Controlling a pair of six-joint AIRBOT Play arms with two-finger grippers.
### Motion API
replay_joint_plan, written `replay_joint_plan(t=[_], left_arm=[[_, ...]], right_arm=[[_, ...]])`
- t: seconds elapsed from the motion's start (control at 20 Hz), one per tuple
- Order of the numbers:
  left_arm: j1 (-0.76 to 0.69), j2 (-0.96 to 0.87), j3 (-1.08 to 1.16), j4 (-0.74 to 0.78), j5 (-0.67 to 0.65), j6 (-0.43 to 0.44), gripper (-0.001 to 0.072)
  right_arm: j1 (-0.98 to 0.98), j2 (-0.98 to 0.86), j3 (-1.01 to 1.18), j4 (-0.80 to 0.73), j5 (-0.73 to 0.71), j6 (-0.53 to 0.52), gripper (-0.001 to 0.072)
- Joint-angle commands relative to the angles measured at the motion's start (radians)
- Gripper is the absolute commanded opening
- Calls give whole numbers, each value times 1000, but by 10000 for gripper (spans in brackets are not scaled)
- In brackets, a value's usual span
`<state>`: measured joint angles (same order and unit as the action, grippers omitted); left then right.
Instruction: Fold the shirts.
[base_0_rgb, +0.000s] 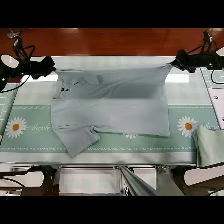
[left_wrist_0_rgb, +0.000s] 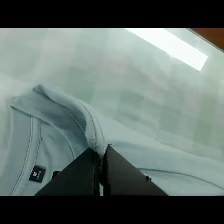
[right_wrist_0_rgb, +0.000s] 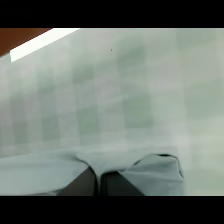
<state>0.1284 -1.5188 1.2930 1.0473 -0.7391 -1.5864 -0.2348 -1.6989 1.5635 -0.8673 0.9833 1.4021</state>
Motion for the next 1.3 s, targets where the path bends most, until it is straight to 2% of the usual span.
replay_joint_plan(t=[0.0, 0.1, 0.2, 0.35, 0.5, 0.55, 0.6, 0.65, 0.8, 0.9, 1.05, 1.15, 1.25], left_arm=[[17, -10, 10, -2, -97, 1, 24], [40, -8, 14, 0, -211, 40, 24], [53, -17, -2, 20, -327, 145, 24], [47, -40, -87, 37, -373, 179, 23], [48, -79, -132, 37, -362, 179, 25], [48, -87, -132, 33, -364, 176, 85], [48, -88, -129, 34, -379, 176, 426], [55, -88, -113, 40, -420, 179, 694], [113, -71, -36, 124, -629, 180, 707], [185, -7, -59, 169, -703, 181, 707], [304, 144, -262, 158, -688, 188, 707], [383, 245, -455, 154, -639, 203, 706], [463, 333, -599, 128, -560, 156, 706]], right_arm=[[-14, -13, 10, 5, 95, -27, 23], [-33, -7, 10, -6, 214, -58, 23], [-34, -7, -3, -93, 317, -75, 23], [-23, -8, -87, -178, 332, -76, 22], [-8, -25, -167, -168, 273, -76, 28], [0, -33, -173, -158, 262, -67, 190], [8, -35, -173, -149, 263, -49, 599], [4, -32, -162, -140, 275, -51, 622], [-60, 20, -100, -165, 378, -50, 622], [-138, 100, -111, -251, 408, -33, 622], [-266, 269, -299, -235, 308, -58, 621], [-322, 406, -532, -114, 170, -92, 621], [-325, 517, -729, -9, 107, -107, 620]])
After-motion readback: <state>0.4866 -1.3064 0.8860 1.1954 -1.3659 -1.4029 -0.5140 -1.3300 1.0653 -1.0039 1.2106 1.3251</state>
